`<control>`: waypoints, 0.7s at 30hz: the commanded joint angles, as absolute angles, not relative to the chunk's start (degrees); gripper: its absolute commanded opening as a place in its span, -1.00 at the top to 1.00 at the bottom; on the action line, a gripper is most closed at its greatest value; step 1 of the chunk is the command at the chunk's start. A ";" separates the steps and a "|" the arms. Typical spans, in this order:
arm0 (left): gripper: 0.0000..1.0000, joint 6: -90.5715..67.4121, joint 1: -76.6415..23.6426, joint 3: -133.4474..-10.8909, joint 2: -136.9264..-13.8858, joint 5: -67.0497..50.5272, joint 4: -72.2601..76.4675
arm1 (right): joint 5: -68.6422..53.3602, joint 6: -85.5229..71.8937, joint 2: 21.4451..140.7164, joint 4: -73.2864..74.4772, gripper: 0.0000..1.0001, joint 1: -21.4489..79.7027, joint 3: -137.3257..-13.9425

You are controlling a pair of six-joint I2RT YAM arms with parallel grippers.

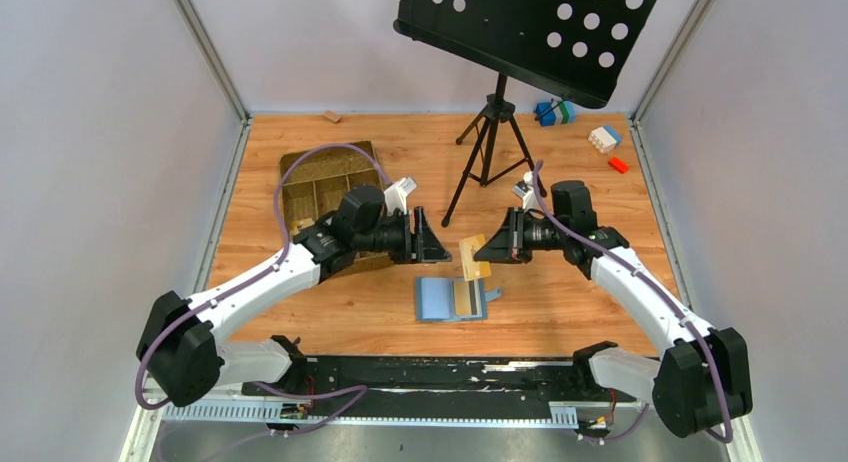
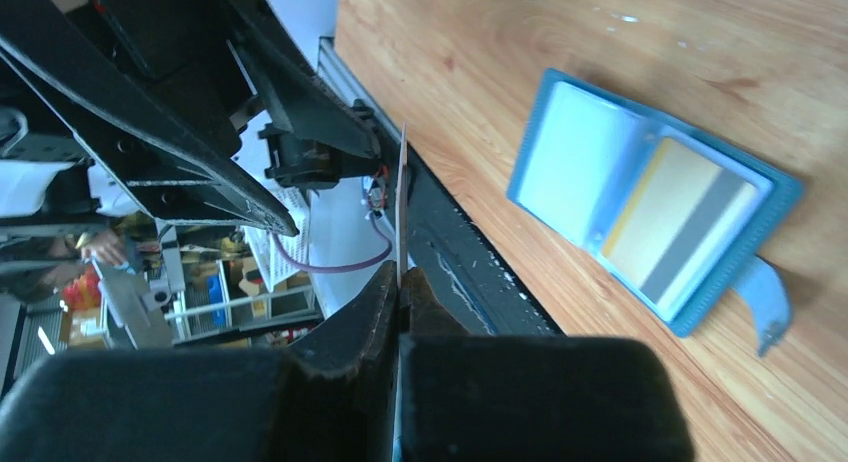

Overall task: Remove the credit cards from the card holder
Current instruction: Place the credit card in the storage box.

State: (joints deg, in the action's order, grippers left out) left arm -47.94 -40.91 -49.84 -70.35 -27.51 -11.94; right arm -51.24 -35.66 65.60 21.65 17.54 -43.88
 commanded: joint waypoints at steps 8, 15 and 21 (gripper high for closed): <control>-0.07 -63.52 -41.05 -49.01 -73.82 -33.25 9.89 | -59.12 -44.27 64.50 9.17 1.00 19.68 -47.42; 0.06 -65.07 -41.13 -48.76 -74.46 -33.93 11.91 | -59.25 -45.08 64.41 8.15 1.00 19.80 -47.10; 0.51 -70.41 -41.05 -45.97 -75.81 -37.00 22.04 | -59.55 -46.45 64.76 6.23 1.00 20.03 -46.16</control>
State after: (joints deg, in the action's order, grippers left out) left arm -65.98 -40.77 -47.55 -74.85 -33.71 11.94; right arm -58.46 -45.21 65.54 10.13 19.46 -45.25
